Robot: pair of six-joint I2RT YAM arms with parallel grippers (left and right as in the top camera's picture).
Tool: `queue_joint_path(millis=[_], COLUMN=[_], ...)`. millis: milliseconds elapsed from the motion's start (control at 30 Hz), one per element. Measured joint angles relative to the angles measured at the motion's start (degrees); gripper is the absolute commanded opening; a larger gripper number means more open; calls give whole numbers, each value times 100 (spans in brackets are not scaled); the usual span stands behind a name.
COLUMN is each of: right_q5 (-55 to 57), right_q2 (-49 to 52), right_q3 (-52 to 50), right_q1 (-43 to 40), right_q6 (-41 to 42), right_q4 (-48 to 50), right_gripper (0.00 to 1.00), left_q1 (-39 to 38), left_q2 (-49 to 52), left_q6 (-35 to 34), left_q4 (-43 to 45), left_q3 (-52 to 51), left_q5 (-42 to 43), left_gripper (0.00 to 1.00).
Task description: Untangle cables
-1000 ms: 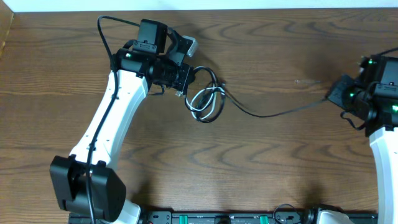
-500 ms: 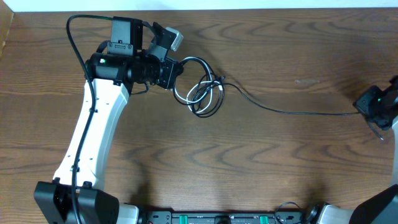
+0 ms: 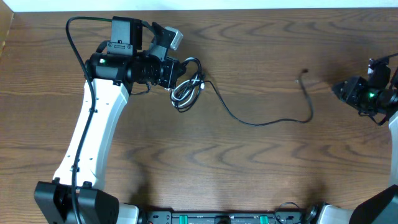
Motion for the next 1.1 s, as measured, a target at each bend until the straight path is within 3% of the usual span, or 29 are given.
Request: queue_joint_path(millis=[200, 500, 667, 900, 1100], right_q5=[-894, -1707, -1510, -1080, -1023], right_q2=[-2, 0, 76, 796, 1156], right_q3=[0, 2, 2, 0, 0], right_q1=[81, 1722, 2649, 3703, 4120], right_q6=[-275, -4, 1117, 2999, 3847], right_q4=[271, 1475, 2155, 2909, 3392], right_gripper=[66, 61, 51, 45, 39], left_q1=[0, 0, 0, 0, 0], left_q2=[0, 0, 0, 0, 0], left_q6=[-15, -76, -365, -490, -529], left_q4=[24, 111, 111, 114, 111], left_q3=[0, 0, 0, 0, 0], left_q5=[413, 2006, 2369, 2430, 2430], left_gripper=[7, 7, 7, 7, 7])
